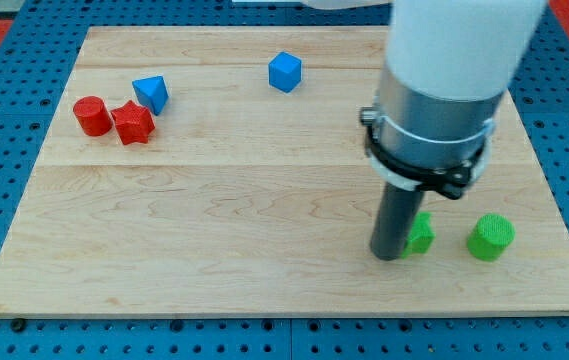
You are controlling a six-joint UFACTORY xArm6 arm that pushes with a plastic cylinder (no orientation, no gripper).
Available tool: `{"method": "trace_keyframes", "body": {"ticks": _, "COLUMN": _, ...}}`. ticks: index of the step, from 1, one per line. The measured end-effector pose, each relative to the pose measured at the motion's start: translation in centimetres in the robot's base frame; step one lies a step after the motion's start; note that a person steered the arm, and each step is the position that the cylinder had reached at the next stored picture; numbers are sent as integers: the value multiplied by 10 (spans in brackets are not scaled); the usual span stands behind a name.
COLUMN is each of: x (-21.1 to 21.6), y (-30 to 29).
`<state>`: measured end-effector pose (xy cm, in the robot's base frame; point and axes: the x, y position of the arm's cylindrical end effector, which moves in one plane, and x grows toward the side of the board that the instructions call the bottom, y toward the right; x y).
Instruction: Move the blue cube a bit down
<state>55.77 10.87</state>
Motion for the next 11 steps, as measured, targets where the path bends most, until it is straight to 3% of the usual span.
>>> {"method": "trace_keyframes", "body": {"ticks": 2, "x": 0, "y": 27}}
{"method": "trace_keyframes", "body": {"ticks": 3, "x": -18, "y": -46}}
{"method": "trace_keyframes", "body": {"ticks": 4, "x": -70, "y": -100}}
{"method": "trace_keyframes", "body": {"ticks": 6, "x": -189, "y": -73}}
{"method": "trace_keyframes", "body": {"ticks": 8, "x": -216, "y": -60}}
{"method": "trace_keyframes", "body": {"ticks": 10, "x": -284, "y": -14}}
{"method": "trace_keyframes", "body": {"ticks": 11, "x": -292, "y": -11}}
